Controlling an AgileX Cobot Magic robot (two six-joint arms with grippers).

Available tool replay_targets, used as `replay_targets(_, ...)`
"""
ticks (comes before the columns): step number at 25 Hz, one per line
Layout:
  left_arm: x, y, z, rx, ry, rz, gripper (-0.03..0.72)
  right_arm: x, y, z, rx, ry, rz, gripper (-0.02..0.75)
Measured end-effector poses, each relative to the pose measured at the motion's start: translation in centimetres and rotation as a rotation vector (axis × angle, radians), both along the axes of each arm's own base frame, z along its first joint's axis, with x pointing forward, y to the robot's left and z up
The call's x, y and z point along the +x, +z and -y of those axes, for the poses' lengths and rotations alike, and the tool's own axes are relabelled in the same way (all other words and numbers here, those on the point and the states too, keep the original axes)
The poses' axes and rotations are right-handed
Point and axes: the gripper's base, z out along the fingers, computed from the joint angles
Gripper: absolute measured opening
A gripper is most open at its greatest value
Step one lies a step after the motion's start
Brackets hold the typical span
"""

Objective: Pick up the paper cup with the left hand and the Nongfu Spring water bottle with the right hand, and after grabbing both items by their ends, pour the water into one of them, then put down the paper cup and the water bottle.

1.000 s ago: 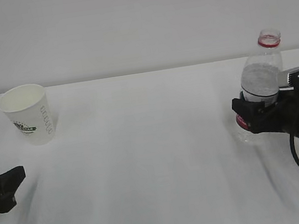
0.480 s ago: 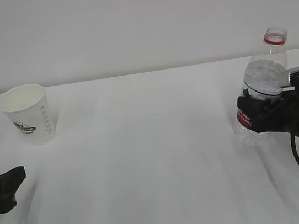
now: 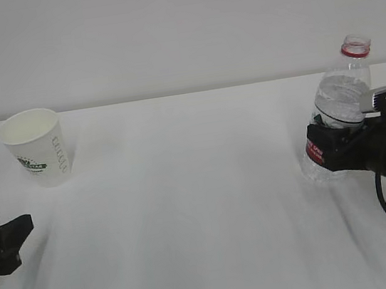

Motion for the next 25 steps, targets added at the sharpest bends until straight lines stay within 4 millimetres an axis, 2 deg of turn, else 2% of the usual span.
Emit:
replay_targets(5,0.0,0.0,0.0,0.000,0.000,0.000,0.442,0.0,0.5,0.1,-0.068,0.015,0.011,0.410)
replay_targets(12,0.0,0.0,0.1,0.000,-0.006,0.000,0.442,0.0,3.3,0.7,-0.095,-0.056,0.033,0.409)
replay_targets(25,0.0,0.0,0.1,0.000,-0.006,0.000,0.442,-1.0,6.5,1.1,-0.147,-0.084,0.009,0.409)
